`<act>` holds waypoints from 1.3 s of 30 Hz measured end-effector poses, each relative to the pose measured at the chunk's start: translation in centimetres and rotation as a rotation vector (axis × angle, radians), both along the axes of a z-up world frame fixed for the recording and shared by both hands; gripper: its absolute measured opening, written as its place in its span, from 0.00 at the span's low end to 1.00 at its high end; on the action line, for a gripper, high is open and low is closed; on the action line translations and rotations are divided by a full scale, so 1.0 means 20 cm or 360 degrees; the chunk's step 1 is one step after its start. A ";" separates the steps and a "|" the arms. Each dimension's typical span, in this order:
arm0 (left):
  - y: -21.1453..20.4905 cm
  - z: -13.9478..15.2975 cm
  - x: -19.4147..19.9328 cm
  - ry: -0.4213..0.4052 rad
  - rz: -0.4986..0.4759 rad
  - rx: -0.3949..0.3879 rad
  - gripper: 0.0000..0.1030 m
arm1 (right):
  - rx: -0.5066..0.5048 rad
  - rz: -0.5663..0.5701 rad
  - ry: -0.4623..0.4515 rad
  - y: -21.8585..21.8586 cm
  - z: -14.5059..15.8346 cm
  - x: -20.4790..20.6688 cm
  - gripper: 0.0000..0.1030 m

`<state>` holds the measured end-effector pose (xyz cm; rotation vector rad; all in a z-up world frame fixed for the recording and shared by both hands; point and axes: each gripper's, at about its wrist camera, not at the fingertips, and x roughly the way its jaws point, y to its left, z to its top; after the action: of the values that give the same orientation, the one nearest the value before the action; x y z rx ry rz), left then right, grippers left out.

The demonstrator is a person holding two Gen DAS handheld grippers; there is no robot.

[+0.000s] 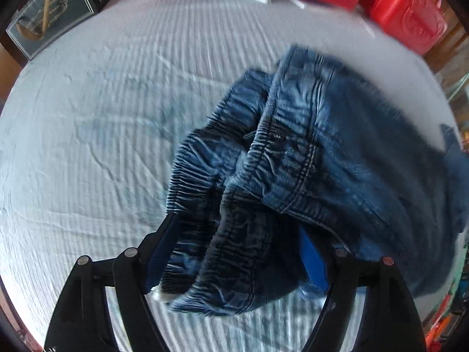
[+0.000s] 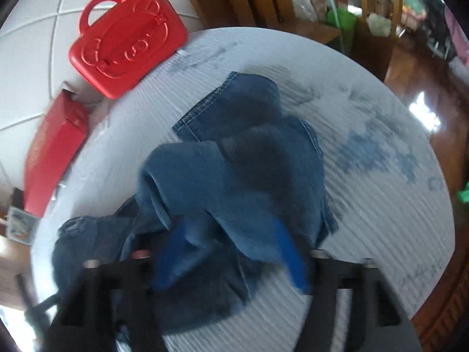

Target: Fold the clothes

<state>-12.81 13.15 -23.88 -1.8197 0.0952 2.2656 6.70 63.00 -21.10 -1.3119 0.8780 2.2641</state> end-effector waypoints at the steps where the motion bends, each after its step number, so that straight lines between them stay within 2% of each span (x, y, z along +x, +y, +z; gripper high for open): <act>1: 0.01 -0.01 0.00 0.0020 0.0010 -0.0017 0.84 | -0.0019 0.0005 0.0012 0.03 0.00 0.03 0.85; 2: 0.00 -0.02 0.00 0.0016 0.0048 -0.0033 0.89 | -0.0046 0.0031 0.0018 0.04 0.01 0.05 0.86; 3: -0.02 -0.04 -0.02 -0.0011 0.0077 -0.0010 1.00 | -0.0071 0.0062 0.0022 0.02 -0.02 0.05 0.86; 5: -0.05 -0.06 -0.04 -0.0046 0.0095 0.0031 1.00 | -0.0066 0.0106 0.0020 0.01 -0.01 0.06 0.86; 6: -0.05 -0.05 -0.04 -0.0052 0.0085 0.0018 0.89 | -0.0056 0.0128 0.0014 -0.01 0.01 0.05 0.86; 7: -0.04 -0.02 -0.03 -0.0046 0.0077 0.0025 0.56 | -0.0031 0.0139 0.0005 -0.02 0.01 0.04 0.86; 9: -0.05 0.15 0.00 0.0082 0.0073 0.0000 0.27 | 0.0042 0.0155 -0.0025 -0.05 0.02 0.00 0.86; 10: -0.05 0.23 0.01 0.0147 0.0072 -0.0014 0.20 | 0.0066 0.0157 -0.0039 -0.05 0.02 0.00 0.86; 11: -0.06 0.31 0.02 0.0213 0.0070 -0.0027 0.19 | 0.0074 0.0158 -0.0044 -0.05 0.03 -0.01 0.86; 13: -0.16 0.51 0.05 0.0301 0.0119 0.0107 0.16 | 0.0065 0.0152 -0.0027 -0.06 0.05 -0.01 0.86; 14: -0.23 0.63 0.06 0.0424 0.0175 0.0043 0.13 | 0.0067 0.0158 0.0001 -0.07 0.07 -0.02 0.86; 15: -0.31 0.76 0.08 0.0553 0.0232 -0.0032 0.00 | 0.0071 0.0155 0.0019 -0.09 0.09 -0.02 0.86; 17: -0.55 1.03 0.12 0.0865 0.0382 -0.0198 0.00 | 0.0073 0.0148 0.0068 -0.14 0.14 -0.02 0.86; 18: -0.70 1.11 0.12 0.0840 0.0438 -0.0148 0.00 | 0.0074 0.0145 0.0092 -0.16 0.16 -0.02 0.86; 20: -0.95 1.19 0.11 0.0732 0.0480 -0.0036 0.00 | 0.0056 0.0155 0.0117 -0.23 0.17 -0.04 0.86; 23: -1.11 1.14 0.09 0.0585 0.0439 -0.0023 0.00 | 0.0009 0.0142 0.0110 -0.32 0.15 -0.07 0.86; 24: -1.14 1.09 0.10 0.0519 0.0428 0.0029 0.03 | -0.0016 0.0141 0.0113 -0.34 0.13 -0.08 0.86; 25: -1.13 1.05 0.10 0.0466 0.0402 0.0074 0.09 | -0.0041 0.0142 0.0114 -0.36 0.12 -0.09 0.86; 26: -1.10 1.00 0.09 0.0417 0.0357 0.0125 0.15 | -0.0076 0.0146 0.0111 -0.40 0.09 -0.10 0.86; 27: -1.05 0.94 0.10 0.0381 0.0297 0.0182 0.35 | -0.0089 0.0153 0.0103 -0.42 0.08 -0.11 0.86; 28: -0.99 0.89 0.07 0.0354 0.0235 0.0238 0.65 | -0.0101 0.0161 0.0095 -0.44 0.07 -0.11 0.86; 29: -0.92 0.84 0.04 0.0328 0.0173 0.0293 0.76 | -0.0094 0.0160 0.0082 -0.46 0.06 -0.11 0.86; 30: -0.83 0.78 0.02 0.0298 0.0112 0.0335 0.83 | -0.0086 0.0163 0.0069 -0.47 0.05 -0.10 0.86; 32: -0.64 0.68 -0.03 0.0240 0.0006 0.0385 0.83 | -0.0073 0.0158 0.0044 -0.48 0.04 -0.08 0.86; 35: -0.33 0.54 -0.10 0.0173 -0.0154 0.0352 0.83 | -0.0056 0.0139 0.0009 -0.46 0.03 -0.03 0.86; 39: -0.01 0.31 -0.16 0.0159 -0.0339 0.0136 0.83 | -0.0050 0.0128 -0.0034 -0.43 0.00 0.04 0.86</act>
<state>-15.92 13.03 -17.64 -1.5732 0.1962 2.1754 7.48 54.44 -21.11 -1.4068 0.8715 2.3012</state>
